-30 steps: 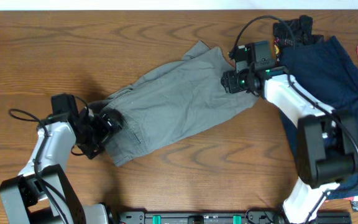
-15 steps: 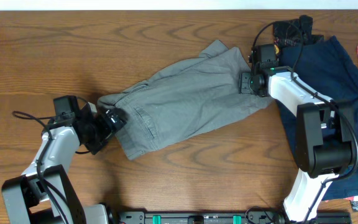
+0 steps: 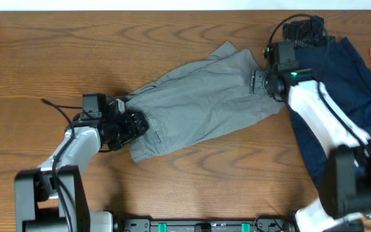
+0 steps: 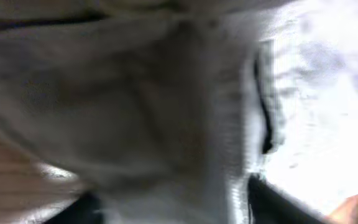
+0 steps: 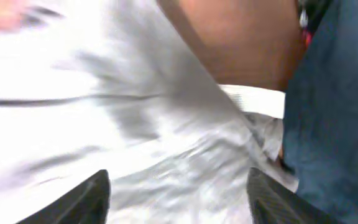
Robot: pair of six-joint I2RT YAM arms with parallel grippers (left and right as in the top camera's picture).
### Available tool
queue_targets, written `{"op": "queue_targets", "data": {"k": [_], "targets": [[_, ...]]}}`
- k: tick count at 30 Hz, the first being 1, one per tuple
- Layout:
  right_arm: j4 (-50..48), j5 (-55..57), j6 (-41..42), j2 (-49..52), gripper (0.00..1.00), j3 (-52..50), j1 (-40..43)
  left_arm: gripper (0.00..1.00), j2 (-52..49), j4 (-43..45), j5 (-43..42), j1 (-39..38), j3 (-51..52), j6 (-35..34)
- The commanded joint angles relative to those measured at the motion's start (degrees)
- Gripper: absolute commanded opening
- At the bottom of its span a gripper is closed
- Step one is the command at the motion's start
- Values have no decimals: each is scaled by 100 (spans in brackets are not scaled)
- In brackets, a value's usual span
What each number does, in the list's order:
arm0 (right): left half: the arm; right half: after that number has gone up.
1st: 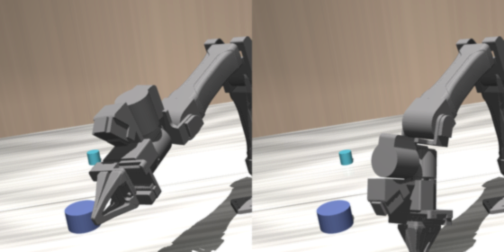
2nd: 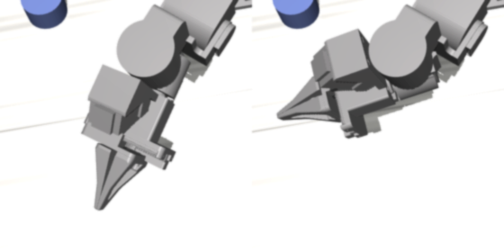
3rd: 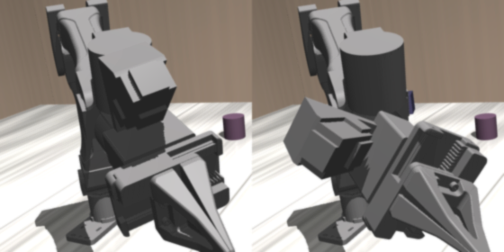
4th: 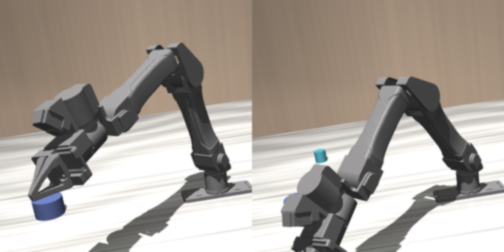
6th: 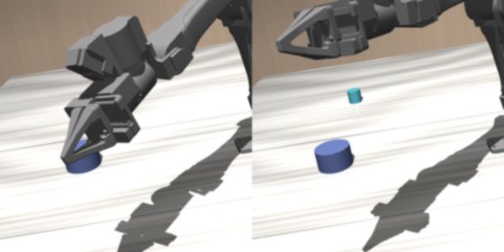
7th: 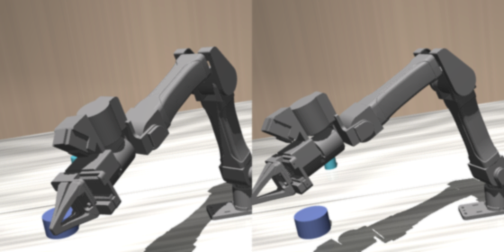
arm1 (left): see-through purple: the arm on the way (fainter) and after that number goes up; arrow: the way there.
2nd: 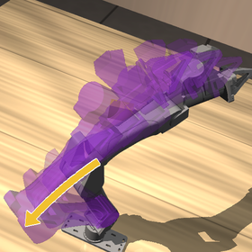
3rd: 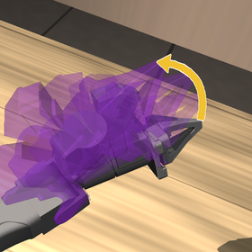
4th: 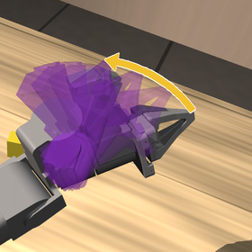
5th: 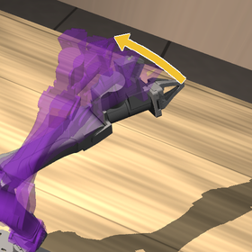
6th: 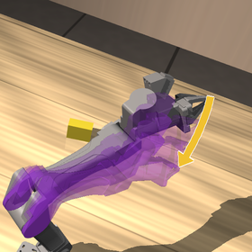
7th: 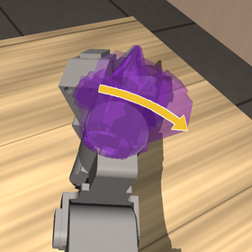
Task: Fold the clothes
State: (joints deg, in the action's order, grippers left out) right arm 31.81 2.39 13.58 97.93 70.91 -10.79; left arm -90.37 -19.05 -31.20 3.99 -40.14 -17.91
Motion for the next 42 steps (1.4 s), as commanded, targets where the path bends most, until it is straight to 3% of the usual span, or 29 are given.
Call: {"op": "queue_targets", "data": {"k": [1,2,7,11,19,25,29,32,36,42], "targets": [[214,-553,-219,-286,63,13,-168,21,-92,2,79,-37,26,79],[273,-699,-286,-308,60,13,-212,7,-85,-9,79,-37,26,76],[516,-1692,-861,-177,34,9,-575,6,55,-890,83,-37,-280,85],[654,-2188,-1069,107,22,4,-1019,6,267,-1895,229,-37,-739,229],[358,-2319,-938,1322,17,0,-2028,6,1110,-4105,597,-37,-1987,291],[-647,-3501,-752,2002,23,0,-2990,6,1884,-4387,59,-81,-2583,284],[-1294,-3471,-393,2092,25,0,-3628,6,2240,-4074,-737,-262,-2583,284],[-1497,-3121,-214,2085,34,50,-3886,6,2317,-3888,-708,-516,-2583,286],[-1038,-2345,-164,1934,45,365,-3783,6,2243,-3803,-688,-874,-2573,286],[214,-1117,-164,1091,61,898,-2817,6,2144,-3803,-675,-1283,-2566,289]]}}
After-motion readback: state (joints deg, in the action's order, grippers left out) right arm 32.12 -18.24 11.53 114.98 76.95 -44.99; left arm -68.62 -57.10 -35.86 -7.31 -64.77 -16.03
